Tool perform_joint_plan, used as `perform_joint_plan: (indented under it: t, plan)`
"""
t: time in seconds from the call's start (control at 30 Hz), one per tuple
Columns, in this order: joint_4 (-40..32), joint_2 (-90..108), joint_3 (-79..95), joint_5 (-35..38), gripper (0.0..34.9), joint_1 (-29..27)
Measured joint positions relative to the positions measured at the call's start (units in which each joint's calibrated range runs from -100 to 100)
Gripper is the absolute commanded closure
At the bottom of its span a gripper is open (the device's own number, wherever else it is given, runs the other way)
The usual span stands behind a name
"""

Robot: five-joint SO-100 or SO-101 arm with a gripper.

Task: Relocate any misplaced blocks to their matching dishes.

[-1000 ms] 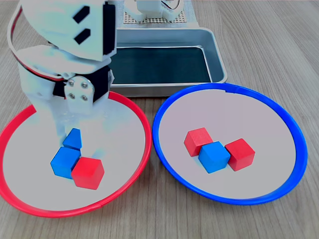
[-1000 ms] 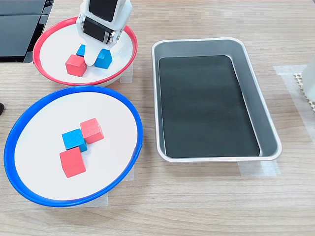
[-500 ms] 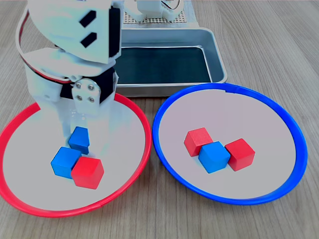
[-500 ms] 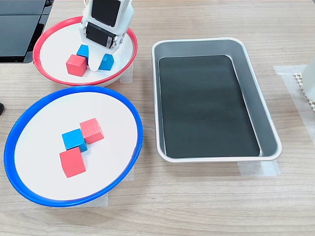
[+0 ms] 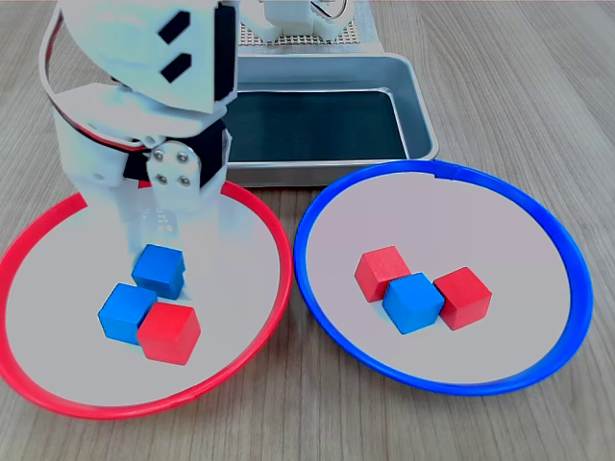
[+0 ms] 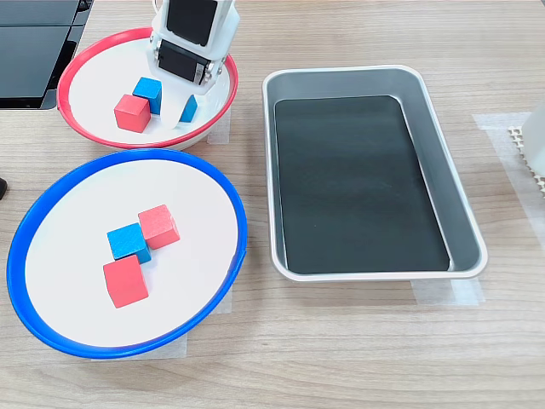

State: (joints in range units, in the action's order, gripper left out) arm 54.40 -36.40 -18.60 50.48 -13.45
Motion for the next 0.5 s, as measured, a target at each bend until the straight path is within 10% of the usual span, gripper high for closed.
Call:
perform_joint_plan:
  t: [0.07,0.5]
  plan:
    - [0.0,0.09,0.0,0.29,34.6,0.0]
    - [0.82,5.03,0.09,-1.95,34.6,3.54]
